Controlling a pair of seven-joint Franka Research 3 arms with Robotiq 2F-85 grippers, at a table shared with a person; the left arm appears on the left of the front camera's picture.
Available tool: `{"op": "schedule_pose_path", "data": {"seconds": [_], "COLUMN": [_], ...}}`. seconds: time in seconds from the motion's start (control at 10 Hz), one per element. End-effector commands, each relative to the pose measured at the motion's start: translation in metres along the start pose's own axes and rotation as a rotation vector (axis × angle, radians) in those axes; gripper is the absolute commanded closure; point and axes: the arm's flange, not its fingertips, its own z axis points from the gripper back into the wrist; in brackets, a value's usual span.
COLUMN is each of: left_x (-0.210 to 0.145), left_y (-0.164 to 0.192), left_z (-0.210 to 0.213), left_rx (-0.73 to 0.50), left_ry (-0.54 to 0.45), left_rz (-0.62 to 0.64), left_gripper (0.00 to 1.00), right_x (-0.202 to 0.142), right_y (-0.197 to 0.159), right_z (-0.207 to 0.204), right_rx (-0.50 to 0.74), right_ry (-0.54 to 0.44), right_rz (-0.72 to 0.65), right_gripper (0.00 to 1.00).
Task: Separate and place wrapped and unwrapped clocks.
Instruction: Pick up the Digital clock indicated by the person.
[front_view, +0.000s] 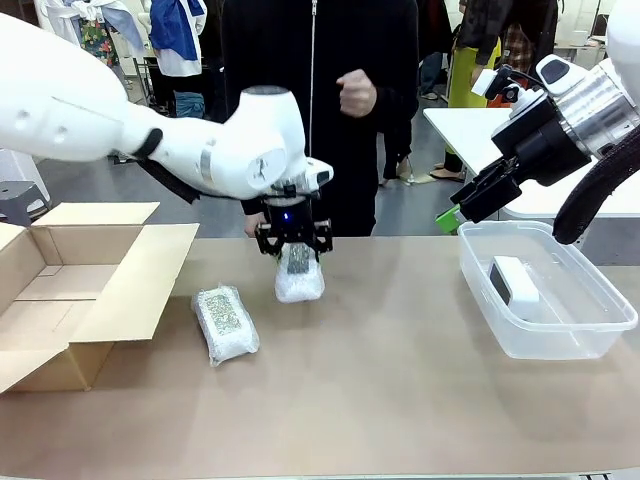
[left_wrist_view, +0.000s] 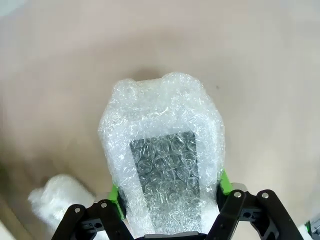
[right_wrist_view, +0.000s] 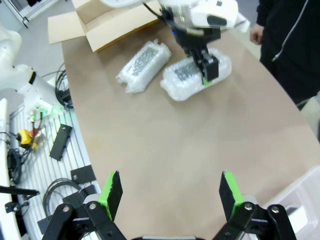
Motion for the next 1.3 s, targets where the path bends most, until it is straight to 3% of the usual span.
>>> {"op": "schedule_pose_path", "data": {"seconds": [0.0,0.4,0.6,0.7,0.8,1.2], "left_x": [-0.024,-0.077,-0.096,-0.089,-0.086,-0.086], "left_y": [0.009,0.013,0.018,0.019,0.007,0.007], "left_z": [0.066,0.160,0.171,0.161,0.183,0.183], "left_rx": [-0.005,0.052,0.015,0.011,0.039,0.039], "left_ry": [0.050,-0.021,-0.080,-0.016,-0.036,-0.036], "left_rz": [-0.030,-0.049,-0.060,-0.096,-0.047,-0.047], "left_gripper": [0.80,0.80,0.80,0.80,0.80,0.80], "right_x": [0.000,0.000,0.000,0.000,0.000,0.000], "right_y": [0.000,0.000,0.000,0.000,0.000,0.000], "right_z": [0.000,0.000,0.000,0.000,0.000,0.000], "right_rx": [0.005,0.005,0.005,0.005,0.005,0.005], "right_ry": [0.013,0.013,0.013,0.013,0.013,0.013], "right_rz": [0.002,0.002,0.002,0.002,0.002,0.002], "right_gripper": [0.00,0.00,0.00,0.00,0.00,0.00]}}
